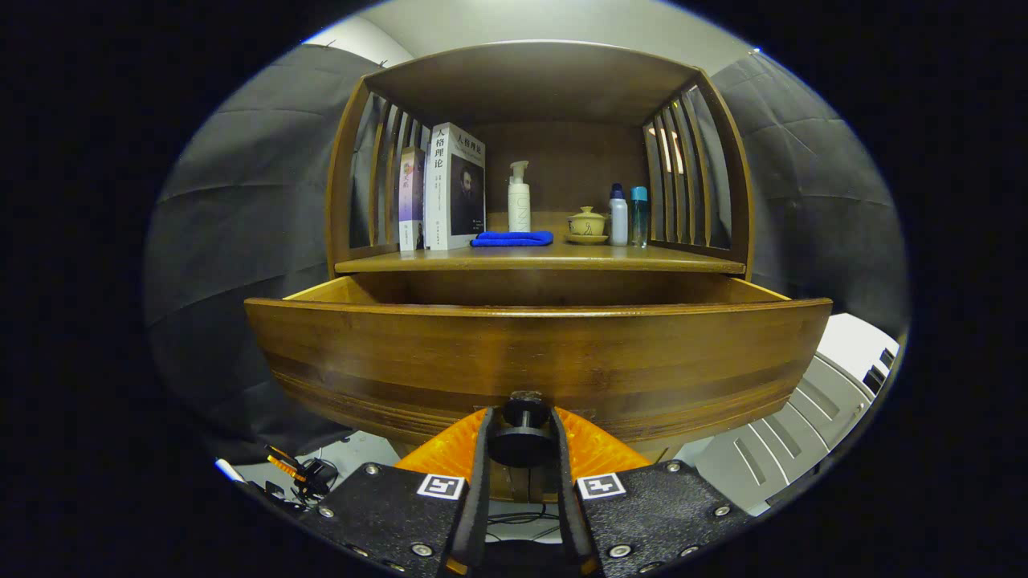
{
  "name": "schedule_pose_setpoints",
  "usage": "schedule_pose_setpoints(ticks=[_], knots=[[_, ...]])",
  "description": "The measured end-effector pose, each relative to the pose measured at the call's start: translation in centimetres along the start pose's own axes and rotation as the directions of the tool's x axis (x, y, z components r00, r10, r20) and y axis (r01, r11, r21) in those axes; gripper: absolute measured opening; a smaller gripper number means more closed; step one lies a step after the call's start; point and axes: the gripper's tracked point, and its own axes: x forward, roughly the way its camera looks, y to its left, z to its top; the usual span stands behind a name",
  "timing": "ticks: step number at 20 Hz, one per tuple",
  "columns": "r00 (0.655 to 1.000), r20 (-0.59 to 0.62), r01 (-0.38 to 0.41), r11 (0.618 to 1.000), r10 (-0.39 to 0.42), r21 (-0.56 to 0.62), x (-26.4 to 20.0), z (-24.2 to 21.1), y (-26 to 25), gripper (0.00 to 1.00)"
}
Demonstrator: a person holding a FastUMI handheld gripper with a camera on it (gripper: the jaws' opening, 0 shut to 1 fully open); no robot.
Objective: Pull open the drawer, take out the items inside it, and place them on the countertop above the cabinet.
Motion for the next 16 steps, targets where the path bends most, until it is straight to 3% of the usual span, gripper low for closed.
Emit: schedule_pose_setpoints(ticks=[12, 14, 16], knots=[[0.999, -0.002, -0.048, 0.998, 0.048, -0.031, -3.7, -1.4, 0.9, 0.37], [0.999, -0.003, -0.050, 0.999, 0.050, -0.019, -3.7, -1.5, 1.1, 0.40], [0.998, 0.010, -0.056, 0.998, 0.056, -0.032, -4.0, -1.2, 1.1, 0.58]])
